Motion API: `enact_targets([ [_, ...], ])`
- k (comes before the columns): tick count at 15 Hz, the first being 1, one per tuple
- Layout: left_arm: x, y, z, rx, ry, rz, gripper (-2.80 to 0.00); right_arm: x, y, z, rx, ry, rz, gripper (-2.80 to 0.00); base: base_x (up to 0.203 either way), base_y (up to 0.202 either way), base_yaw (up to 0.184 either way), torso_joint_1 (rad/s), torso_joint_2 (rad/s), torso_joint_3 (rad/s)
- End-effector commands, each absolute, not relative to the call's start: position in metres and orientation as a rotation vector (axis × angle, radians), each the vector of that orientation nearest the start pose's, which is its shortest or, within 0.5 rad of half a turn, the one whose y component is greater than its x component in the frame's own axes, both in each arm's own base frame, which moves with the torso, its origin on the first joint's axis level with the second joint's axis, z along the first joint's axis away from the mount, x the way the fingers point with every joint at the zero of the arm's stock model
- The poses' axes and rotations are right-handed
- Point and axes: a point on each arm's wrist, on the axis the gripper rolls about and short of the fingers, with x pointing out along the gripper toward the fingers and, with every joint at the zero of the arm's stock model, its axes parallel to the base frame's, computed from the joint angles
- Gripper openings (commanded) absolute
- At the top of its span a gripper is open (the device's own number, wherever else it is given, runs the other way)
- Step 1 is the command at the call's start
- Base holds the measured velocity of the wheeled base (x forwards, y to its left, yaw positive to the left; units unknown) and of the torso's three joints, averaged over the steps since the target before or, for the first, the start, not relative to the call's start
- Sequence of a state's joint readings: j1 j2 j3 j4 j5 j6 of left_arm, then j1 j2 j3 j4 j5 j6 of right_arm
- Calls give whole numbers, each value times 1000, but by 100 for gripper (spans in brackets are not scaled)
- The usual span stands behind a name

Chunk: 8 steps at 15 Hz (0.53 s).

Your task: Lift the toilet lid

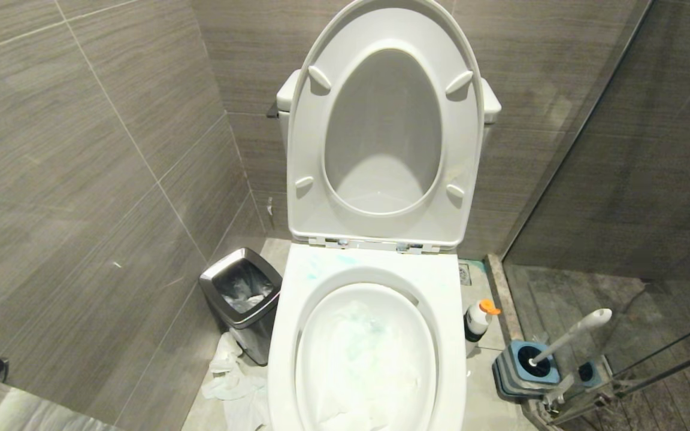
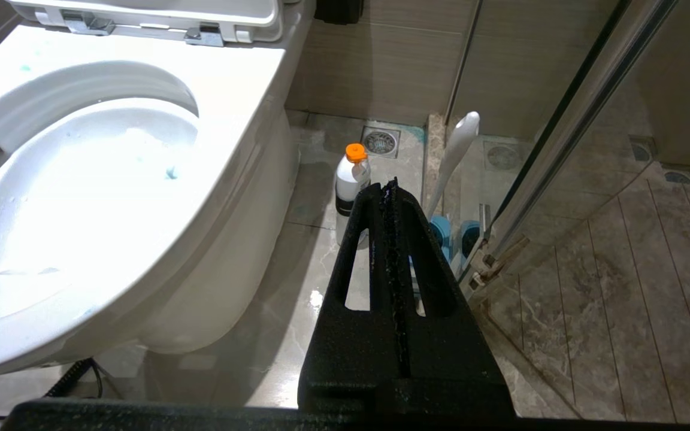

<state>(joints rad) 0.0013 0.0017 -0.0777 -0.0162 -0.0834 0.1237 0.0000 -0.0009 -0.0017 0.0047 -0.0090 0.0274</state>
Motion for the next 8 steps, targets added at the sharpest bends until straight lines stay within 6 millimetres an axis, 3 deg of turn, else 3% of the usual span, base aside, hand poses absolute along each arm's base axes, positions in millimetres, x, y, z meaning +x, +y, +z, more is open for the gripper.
enact_targets([
  [1, -23, -1, 78, 138, -21, -60, -280, -23, 0, 75, 28, 3, -8, -280, 0, 0, 0, 0, 0, 0],
  [8, -23, -1, 74, 109, 35, -55, -280, -23, 0, 75, 28, 3, -8, -280, 0, 0, 0, 0, 0, 0],
])
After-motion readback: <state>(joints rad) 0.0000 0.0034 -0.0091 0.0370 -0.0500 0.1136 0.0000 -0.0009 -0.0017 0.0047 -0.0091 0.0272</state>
